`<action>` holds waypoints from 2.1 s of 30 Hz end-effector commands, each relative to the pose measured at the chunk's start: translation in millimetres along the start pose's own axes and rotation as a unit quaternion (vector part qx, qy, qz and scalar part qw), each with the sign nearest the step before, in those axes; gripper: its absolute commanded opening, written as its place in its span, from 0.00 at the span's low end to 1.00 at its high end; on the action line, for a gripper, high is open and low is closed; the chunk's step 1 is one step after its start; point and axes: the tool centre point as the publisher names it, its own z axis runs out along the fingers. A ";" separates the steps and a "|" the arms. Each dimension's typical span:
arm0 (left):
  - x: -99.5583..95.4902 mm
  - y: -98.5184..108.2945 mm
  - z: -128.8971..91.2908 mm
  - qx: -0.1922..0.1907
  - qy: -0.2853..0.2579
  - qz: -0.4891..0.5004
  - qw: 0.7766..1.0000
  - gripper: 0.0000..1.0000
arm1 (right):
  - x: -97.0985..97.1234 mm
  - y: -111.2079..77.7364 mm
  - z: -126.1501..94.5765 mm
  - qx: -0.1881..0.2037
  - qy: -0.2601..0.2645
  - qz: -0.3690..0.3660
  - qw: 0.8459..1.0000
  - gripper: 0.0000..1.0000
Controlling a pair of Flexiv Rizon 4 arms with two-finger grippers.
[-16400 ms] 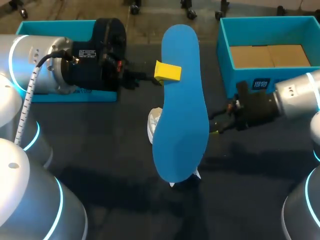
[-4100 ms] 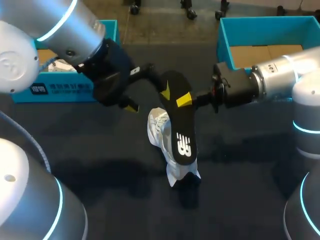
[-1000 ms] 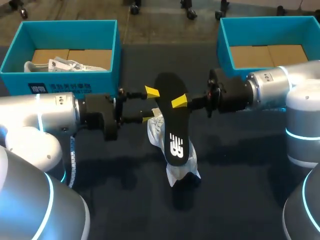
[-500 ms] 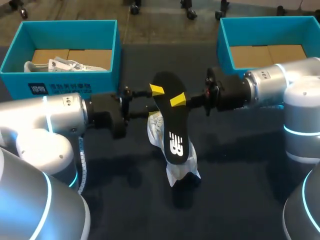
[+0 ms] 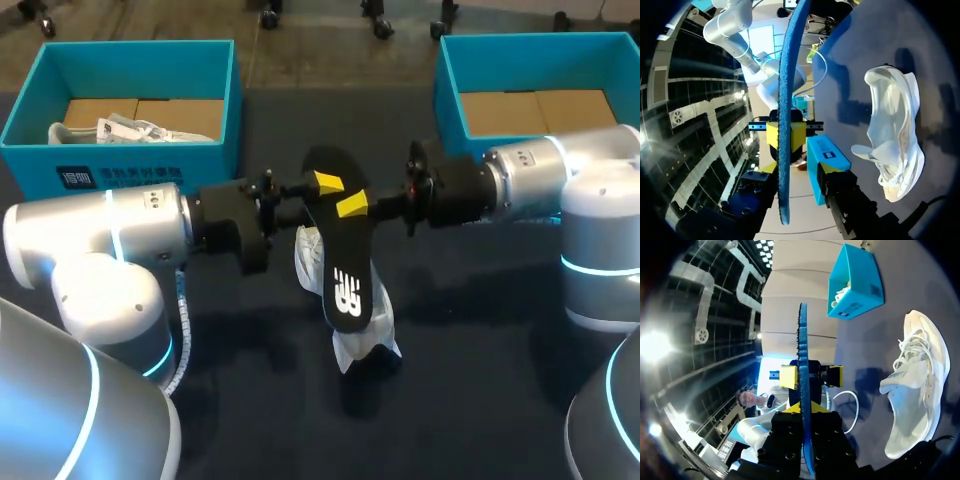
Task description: Take the shoe out of the shoebox, open the shoe tongue, remove and reinsert the insole, then place the shoe into the shoebox
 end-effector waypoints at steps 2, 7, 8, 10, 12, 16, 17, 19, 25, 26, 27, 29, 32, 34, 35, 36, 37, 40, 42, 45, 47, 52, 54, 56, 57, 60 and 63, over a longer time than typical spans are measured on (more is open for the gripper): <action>0.9 -4.4 8.1 0.001 -0.003 -0.001 1.000 0.43 | 0.5 -0.2 0.3 -0.005 -0.001 -0.001 1.000 0.00; 2.5 -8.7 9.9 0.005 -0.003 -0.003 1.000 0.35 | 0.6 0.3 -0.5 -0.004 -0.003 -0.001 1.000 0.00; 2.5 -8.9 9.9 0.005 -0.003 -0.004 1.000 0.33 | 0.5 0.3 -0.6 -0.004 -0.003 -0.001 1.000 0.00; 3.2 -9.0 9.4 0.004 -0.003 -0.005 1.000 0.30 | 0.4 0.3 -0.7 -0.004 -0.002 -0.001 1.000 0.00; 4.1 -9.0 8.5 0.003 -0.002 -0.006 1.000 0.27 | 0.2 0.2 -0.8 -0.004 -0.002 -0.001 1.000 0.00; 4.3 -9.9 7.9 0.002 -0.003 -0.007 1.000 0.07 | -1.4 0.7 -0.9 -0.004 -0.001 -0.001 1.000 0.00; 4.3 -10.1 7.9 0.002 -0.003 -0.007 1.000 0.01 | -2.1 1.0 -0.9 -0.003 0.000 -0.001 1.000 0.00; 4.3 -10.5 8.1 0.004 -0.003 -0.009 1.000 0.00 | -3.1 1.5 -0.9 -0.002 0.001 0.000 1.000 0.00; 6.2 -11.7 7.9 0.010 0.001 -0.012 1.000 0.00 | -3.5 2.2 -1.8 -0.001 0.002 0.000 1.000 0.00; 7.2 -12.1 7.5 0.011 0.002 -0.012 1.000 0.00 | -3.9 1.9 -2.3 -0.001 0.002 0.001 1.000 0.00; 7.9 -12.3 7.1 0.012 0.002 -0.012 1.000 0.00 | -4.1 1.7 -2.6 -0.001 0.002 0.002 1.000 0.00; 9.3 -13.0 5.9 0.014 0.005 -0.015 1.000 0.00 | -4.5 -0.1 -4.4 -0.005 0.001 0.004 1.000 0.02; 11.3 -13.6 4.1 0.015 0.006 -0.019 1.000 0.00 | -3.4 -2.8 -7.0 -0.009 0.000 0.005 1.000 0.51; 12.2 -14.1 3.0 0.017 0.007 -0.020 1.000 0.00 | -2.4 -4.8 -9.5 -0.013 -0.005 0.007 1.000 1.00; 12.7 -14.2 2.6 0.017 0.007 -0.021 1.000 0.00 | -2.2 -5.8 -10.8 -0.016 -0.006 0.007 1.000 1.00; 13.0 -14.1 2.2 0.018 0.007 -0.022 1.000 0.00 | -1.9 -6.7 -11.9 -0.018 -0.007 0.008 1.000 1.00; 13.4 -14.1 1.9 0.019 0.007 -0.022 1.000 0.00 | -1.6 -7.6 -13.1 -0.019 -0.009 0.009 1.000 1.00; 13.7 -14.7 0.8 0.020 0.008 -0.029 0.999 0.00 | -1.4 -11.0 -17.9 -0.026 -0.017 0.014 0.999 1.00; 12.9 -16.4 -0.8 0.021 0.010 -0.037 0.999 0.00 | -2.5 -14.1 -21.7 -0.032 -0.026 0.016 0.999 1.00; 11.8 -20.8 -3.4 0.027 0.012 -0.048 0.998 0.00 | -5.1 -19.6 -28.9 -0.039 -0.040 0.020 0.998 1.00; 9.9 -24.3 -5.3 0.031 0.012 -0.059 0.998 0.00 | -6.3 -23.1 -33.2 -0.043 -0.052 0.018 0.998 1.00; 10.3 -32.1 -10.5 0.041 0.020 -0.090 0.995 0.00 | -6.7 -29.3 -42.7 -0.055 -0.096 -0.021 0.994 1.00; 12.5 -35.3 -13.3 0.047 0.026 -0.103 0.993 0.00 | -7.7 -31.0 -45.5 -0.057 -0.110 -0.039 0.992 1.00; 13.0 -38.1 -15.3 0.049 0.031 -0.128 0.990 0.00 | -8.7 -31.9 -47.6 -0.055 -0.128 -0.060 0.988 1.00; 12.7 -39.0 -15.8 0.049 0.031 -0.140 0.988 0.00 | -8.8 -32.1 -48.3 -0.056 -0.132 -0.067 0.987 1.00; 11.7 -41.8 -17.2 0.057 0.031 -0.156 0.986 0.00 | -9.4 -32.8 -50.0 -0.054 -0.152 -0.082 0.983 1.00; 12.8 -48.8 -19.0 0.064 0.035 -0.200 0.977 0.00 | -13.2 -33.6 -52.1 -0.046 -0.188 -0.113 0.975 1.00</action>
